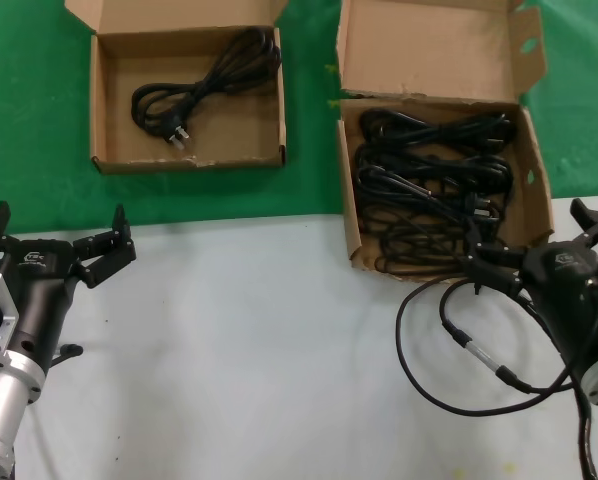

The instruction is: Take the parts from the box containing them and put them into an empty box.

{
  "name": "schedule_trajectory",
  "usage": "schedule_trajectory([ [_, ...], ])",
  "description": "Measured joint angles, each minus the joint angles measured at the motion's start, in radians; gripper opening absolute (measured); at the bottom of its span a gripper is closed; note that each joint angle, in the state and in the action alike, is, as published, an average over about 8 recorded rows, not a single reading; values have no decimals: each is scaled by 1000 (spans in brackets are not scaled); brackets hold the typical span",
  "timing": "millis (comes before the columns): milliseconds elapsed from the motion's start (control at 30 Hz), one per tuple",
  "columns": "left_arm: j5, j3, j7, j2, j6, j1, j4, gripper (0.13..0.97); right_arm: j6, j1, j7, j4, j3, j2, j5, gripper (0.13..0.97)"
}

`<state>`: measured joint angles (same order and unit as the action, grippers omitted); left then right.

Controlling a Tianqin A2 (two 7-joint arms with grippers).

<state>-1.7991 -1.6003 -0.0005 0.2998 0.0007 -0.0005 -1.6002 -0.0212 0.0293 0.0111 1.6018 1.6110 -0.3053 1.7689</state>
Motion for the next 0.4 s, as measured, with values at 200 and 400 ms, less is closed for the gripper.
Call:
schedule_trajectory([
  [200,0,0,0,0,0,0,0,966,0,0,0,0,0,0,0,966],
  [400,0,0,0,0,0,0,0,966,0,0,0,0,0,0,0,966],
])
